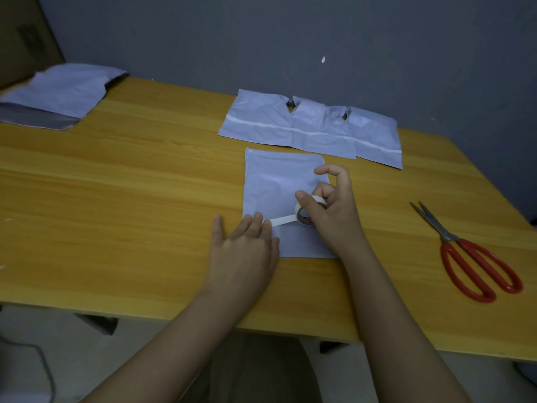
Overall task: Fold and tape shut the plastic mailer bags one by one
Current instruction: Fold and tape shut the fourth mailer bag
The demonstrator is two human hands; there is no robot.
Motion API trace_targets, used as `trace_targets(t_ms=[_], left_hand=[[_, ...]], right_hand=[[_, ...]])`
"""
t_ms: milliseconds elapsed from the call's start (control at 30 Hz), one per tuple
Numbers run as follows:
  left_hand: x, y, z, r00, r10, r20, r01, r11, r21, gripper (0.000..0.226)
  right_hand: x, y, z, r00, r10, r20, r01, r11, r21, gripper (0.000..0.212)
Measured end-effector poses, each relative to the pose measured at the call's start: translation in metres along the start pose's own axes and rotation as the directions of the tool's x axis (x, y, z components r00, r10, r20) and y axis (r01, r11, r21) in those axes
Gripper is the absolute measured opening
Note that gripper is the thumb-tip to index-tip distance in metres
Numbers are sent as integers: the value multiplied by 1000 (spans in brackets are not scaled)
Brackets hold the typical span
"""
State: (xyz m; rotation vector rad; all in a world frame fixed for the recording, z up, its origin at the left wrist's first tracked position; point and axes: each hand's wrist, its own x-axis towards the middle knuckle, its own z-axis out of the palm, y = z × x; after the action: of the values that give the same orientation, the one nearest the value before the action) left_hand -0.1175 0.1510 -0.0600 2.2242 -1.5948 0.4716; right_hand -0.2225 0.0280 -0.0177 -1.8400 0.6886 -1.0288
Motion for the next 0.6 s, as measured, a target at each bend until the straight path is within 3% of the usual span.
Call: trace_targets(t_ms=[600], left_hand=[[-2, 0, 2, 1000, -4, -25, 4, 1000, -5, 51]], right_hand=[[-2, 3, -1, 998, 39, 56, -35, 996, -85, 23]])
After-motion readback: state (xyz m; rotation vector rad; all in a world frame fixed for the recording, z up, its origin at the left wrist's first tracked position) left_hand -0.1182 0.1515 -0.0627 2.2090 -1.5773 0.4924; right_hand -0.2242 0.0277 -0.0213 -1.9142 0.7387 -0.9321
